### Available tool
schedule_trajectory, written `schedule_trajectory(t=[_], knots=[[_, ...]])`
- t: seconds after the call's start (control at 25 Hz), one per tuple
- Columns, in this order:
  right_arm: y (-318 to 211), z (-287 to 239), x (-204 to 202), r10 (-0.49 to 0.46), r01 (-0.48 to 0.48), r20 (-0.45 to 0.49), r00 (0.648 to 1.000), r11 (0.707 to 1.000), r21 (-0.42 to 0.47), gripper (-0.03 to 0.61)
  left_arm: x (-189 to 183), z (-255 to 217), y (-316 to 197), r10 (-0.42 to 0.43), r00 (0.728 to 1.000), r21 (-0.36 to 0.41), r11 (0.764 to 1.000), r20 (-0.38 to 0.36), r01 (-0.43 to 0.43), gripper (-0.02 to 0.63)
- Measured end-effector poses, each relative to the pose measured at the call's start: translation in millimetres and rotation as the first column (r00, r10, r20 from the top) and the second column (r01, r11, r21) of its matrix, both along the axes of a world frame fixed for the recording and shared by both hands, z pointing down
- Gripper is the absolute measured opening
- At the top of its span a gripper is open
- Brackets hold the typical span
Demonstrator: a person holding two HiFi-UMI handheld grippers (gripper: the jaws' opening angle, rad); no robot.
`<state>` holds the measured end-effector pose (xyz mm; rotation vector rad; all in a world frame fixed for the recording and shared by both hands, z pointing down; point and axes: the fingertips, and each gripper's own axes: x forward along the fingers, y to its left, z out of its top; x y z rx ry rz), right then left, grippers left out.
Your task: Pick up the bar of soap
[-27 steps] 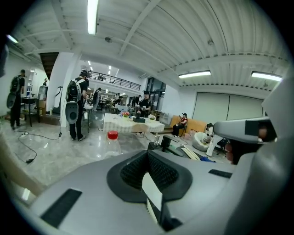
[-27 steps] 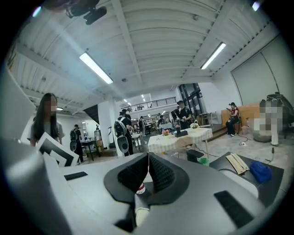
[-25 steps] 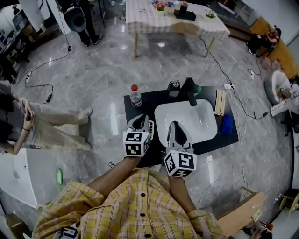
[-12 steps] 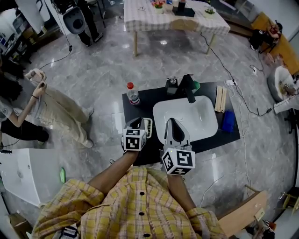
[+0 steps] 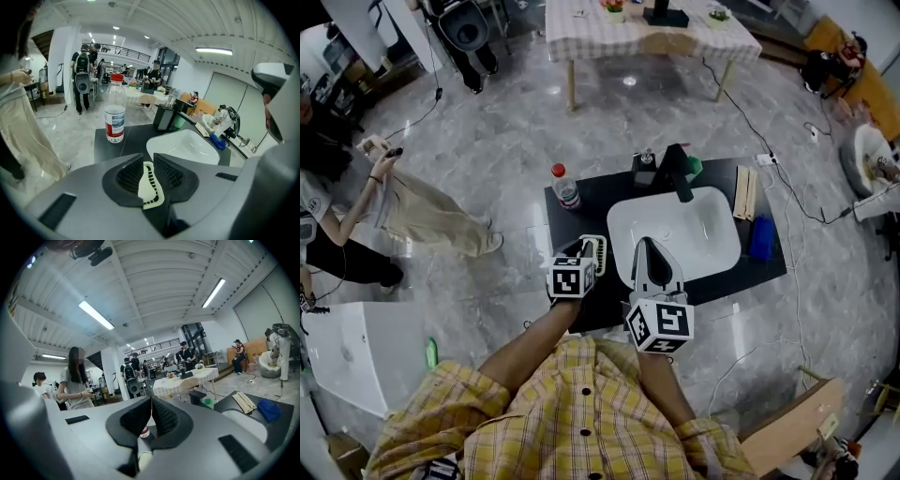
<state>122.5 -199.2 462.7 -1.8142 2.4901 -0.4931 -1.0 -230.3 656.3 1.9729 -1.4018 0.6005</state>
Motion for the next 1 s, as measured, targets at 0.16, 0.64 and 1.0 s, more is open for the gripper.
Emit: schedule_trajectory(t=[0.16, 0.64, 1.0], knots=[[2, -2, 2, 0.008, -0.008, 0.003, 1.0, 1.0, 0.003, 0.021, 1, 12, 4, 0.01, 1.0, -0.042, 0.999, 0.006, -0.009, 0.078], [2, -3, 5, 0.024, -0.024, 0.0, 1.0, 1.0, 0.002, 0.021, 3, 42, 4, 0.031, 0.999, -0.17, 0.985, 0.036, -0.025, 0.135], [0, 3, 6, 0.028, -0.028, 0.004, 1.0, 1.0, -0.01, 0.021, 5, 71, 7, 0.018, 1.0, -0.283, 0.959, -0.016, -0.022, 0.176]])
